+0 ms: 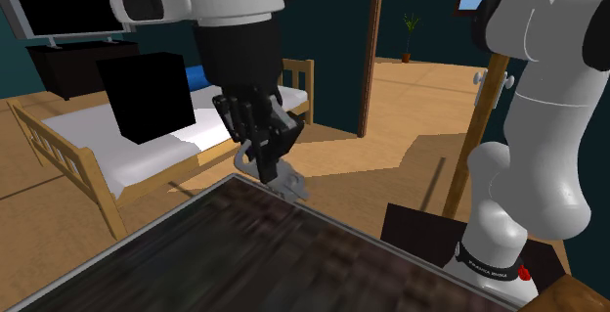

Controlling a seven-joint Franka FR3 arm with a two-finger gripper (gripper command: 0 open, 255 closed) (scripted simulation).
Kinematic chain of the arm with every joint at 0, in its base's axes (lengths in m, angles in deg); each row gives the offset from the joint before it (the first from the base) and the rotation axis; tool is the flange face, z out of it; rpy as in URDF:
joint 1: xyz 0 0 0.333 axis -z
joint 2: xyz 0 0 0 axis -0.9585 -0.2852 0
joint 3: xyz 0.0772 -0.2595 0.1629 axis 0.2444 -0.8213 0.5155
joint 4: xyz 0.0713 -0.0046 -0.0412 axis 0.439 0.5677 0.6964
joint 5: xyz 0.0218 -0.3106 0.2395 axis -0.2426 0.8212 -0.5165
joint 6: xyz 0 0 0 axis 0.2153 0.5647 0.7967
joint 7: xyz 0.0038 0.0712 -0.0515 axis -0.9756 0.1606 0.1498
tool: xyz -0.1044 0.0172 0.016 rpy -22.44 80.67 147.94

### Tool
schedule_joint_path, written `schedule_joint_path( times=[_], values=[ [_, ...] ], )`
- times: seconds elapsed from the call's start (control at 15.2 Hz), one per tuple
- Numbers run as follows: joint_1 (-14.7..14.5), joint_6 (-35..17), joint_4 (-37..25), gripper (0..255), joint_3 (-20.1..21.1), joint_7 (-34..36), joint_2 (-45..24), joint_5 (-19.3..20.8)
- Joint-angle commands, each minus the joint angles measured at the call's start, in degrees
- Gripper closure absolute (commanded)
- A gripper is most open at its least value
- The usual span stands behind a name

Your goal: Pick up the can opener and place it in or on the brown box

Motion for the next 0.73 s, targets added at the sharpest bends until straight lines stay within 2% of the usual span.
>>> schedule_joint_path(
  times=[0.0, 0.66],
  values=[
    [-0.5, -0.7, 3.9, 255, 0.5, 1.2, 3.4, -1.5],
    [-4.8, -1.2, 15.8, 255, 4.6, 9.5, 16.0, -8.3]
  ],
)
